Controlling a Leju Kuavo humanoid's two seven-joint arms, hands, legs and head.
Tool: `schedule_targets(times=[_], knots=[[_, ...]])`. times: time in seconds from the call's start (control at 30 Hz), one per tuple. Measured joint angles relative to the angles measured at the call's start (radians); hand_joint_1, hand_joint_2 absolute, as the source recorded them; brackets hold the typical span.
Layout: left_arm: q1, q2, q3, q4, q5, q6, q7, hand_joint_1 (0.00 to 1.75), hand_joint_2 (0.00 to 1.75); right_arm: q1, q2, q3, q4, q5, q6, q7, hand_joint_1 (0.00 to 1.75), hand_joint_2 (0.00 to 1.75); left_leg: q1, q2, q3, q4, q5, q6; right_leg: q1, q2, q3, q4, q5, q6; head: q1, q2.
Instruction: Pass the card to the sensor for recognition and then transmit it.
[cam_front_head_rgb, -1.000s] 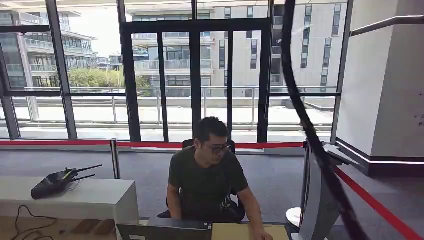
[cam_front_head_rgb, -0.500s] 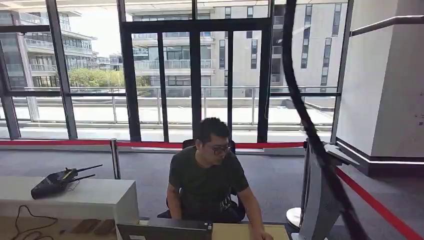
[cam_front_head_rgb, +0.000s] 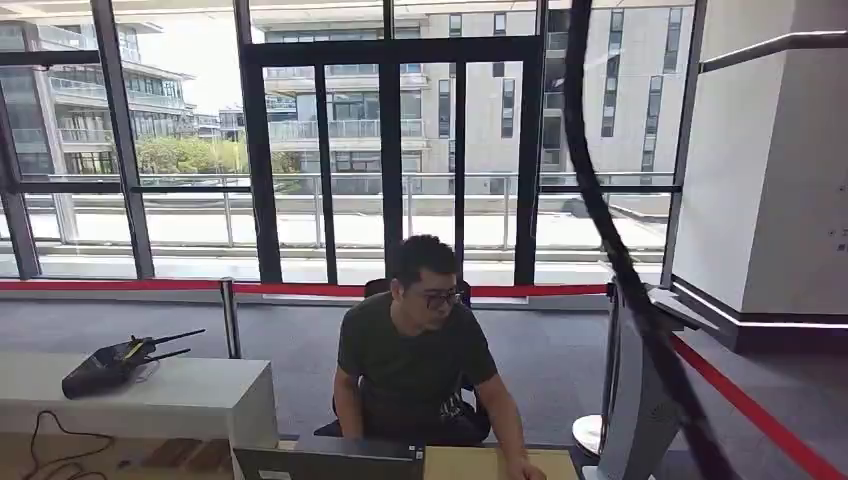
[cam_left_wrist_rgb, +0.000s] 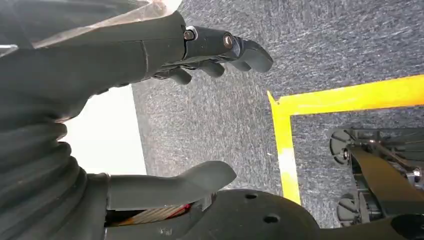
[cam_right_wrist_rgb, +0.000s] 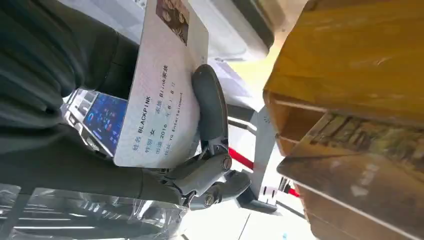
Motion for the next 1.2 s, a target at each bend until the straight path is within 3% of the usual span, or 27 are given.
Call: schedule_targets(times=[0.43, 1.2], knots=[[0.001, 0.013, 0.005, 0.0, -0.02, -0.015, -0.003, 0.0, 1.75, -0.024, -0.026, -0.002, 0.0, 0.016, 0.029, 0.012, 1.75, 1.75, 0.0, 0.0, 0.0, 0.0, 0.0, 0.0, 0.0, 0.0, 0.0, 0.0, 0.0, 0.0, 0.0, 0.0], [0.001, 0.031, 0.005, 0.0, -0.034, -0.022, -0.011, 0.0, 1.75, 0.008, -0.07, -0.029, 0.065, 0.018, 0.01, 0.016, 1.75, 1.75, 0.0, 0.0, 0.0, 0.0, 0.0, 0.0, 0.0, 0.0, 0.0, 0.0, 0.0, 0.0, 0.0, 0.0]])
